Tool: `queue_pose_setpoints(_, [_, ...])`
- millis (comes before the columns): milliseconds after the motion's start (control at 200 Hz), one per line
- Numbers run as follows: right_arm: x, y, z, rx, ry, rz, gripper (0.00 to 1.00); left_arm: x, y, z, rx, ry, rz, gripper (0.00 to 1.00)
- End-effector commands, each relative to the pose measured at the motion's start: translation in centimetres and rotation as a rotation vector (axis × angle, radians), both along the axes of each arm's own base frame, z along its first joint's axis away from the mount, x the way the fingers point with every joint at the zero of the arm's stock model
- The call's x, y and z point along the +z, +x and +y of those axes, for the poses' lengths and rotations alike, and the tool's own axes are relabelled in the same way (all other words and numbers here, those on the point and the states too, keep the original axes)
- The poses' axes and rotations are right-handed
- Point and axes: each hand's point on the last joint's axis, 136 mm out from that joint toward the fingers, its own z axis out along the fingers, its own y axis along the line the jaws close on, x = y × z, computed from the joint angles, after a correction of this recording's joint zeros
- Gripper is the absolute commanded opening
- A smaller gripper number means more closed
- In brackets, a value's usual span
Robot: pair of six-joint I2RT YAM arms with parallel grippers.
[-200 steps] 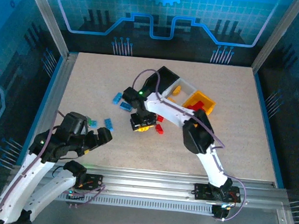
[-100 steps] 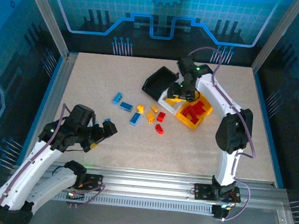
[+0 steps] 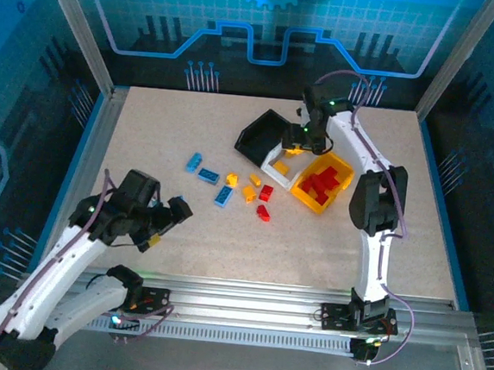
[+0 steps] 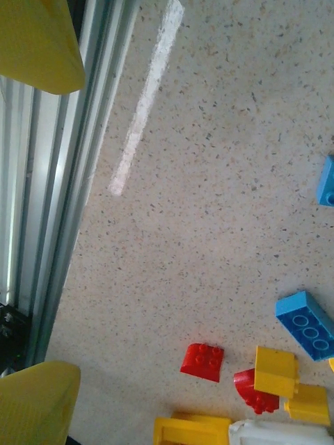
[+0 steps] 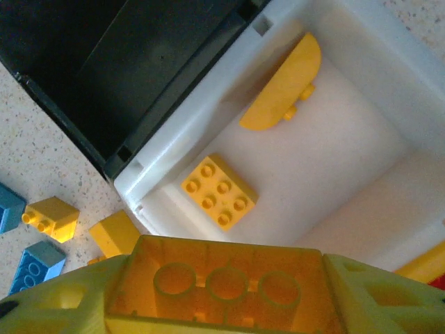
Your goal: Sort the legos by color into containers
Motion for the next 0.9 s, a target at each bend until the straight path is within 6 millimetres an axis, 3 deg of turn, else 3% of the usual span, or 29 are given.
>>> queue_pose_setpoints(0, [-0.2,1.6,-0.9,0.016,-0.035,-0.009,0.60,0.6,1.5,-1.2,-0.009,-0.038,-0.039,0.99])
queue_pose_setpoints(210, [-1.4,3.5,-1.6,-0.029,-0.054,-0.008,0.61,0.6,2.5,-2.1,-0.047,-0.059,-0.044,0.99])
queue_pose_setpoints(265, [-1.2,3.8,-1.7,-0.045,-0.043,-0.008,0.63,0.7,2.6,-2.4,-0.079,-0.045,-0.028,0.99])
queue_pose_setpoints(300, [-2.6,3.9,-1.7,-0.053,-0.040,0.023,0.65,0.7,2.6,-2.4,-0.095,-0.037,-0.021,0.99])
queue_pose_setpoints(455, [-2.9,4.2,-1.8,-0.087,-0.007,0.035,0.73,0.8,2.8,-2.3,-0.104,-0.031,-0.030,0.99])
queue_pose_setpoints(625, [-2.3,3.4,-1.8,-0.095,0.001,0.045,0.78,-0.3,2.5,-1.5,-0.085,-0.060,-0.003,0.99])
queue_pose_setpoints(640, [-1.1,3.3,-1.8,-0.094,0.007,0.024,0.78,-0.5,2.6,-1.3,-0.081,-0.060,0.002,0.99])
queue_pose_setpoints(720, [-0.2,2.7,-2.3,-0.095,-0.002,0.018,0.79,-1.2,2.7,-0.5,-0.071,-0.060,0.026,0.99])
queue_pose_setpoints(895, [1.7,-0.3,-2.3,-0.098,0.025,0.021,0.79,-2.7,4.0,1.3,-0.078,-0.002,0.071,0.99])
